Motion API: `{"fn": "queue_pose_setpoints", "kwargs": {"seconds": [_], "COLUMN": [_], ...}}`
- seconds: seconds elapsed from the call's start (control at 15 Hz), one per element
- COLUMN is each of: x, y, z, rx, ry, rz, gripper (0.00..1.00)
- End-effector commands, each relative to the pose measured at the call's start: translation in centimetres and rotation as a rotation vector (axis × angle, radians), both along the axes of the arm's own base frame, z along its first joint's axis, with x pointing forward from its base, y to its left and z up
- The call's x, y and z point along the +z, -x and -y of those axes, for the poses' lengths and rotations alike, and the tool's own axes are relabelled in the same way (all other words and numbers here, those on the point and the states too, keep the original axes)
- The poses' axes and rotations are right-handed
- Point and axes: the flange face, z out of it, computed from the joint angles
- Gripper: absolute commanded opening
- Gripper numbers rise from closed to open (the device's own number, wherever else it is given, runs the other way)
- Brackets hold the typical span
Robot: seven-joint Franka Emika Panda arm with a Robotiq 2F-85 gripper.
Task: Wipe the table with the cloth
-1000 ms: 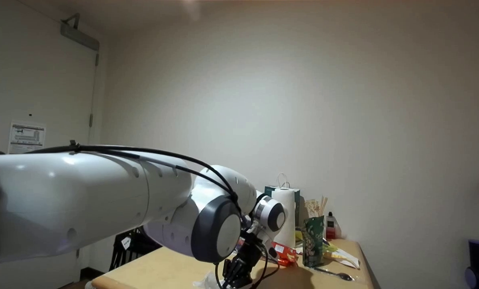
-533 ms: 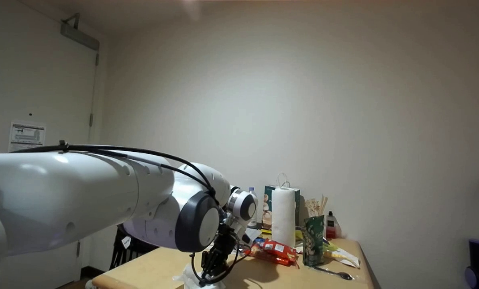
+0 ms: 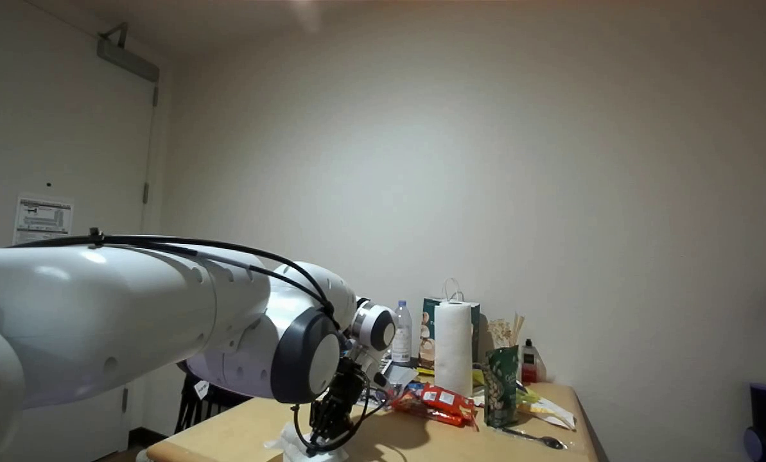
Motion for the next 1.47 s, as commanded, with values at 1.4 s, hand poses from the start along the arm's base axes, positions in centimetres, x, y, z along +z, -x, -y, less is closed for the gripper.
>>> {"fn": "queue_pose_setpoints", "kwargs": {"seconds": [1.4], "x": [-1.1], "y": [3.4], "z": [-18.8], "rx": [0.151], "ry": [-0.054], "rz": [0.045], "gripper": [0.00]}}
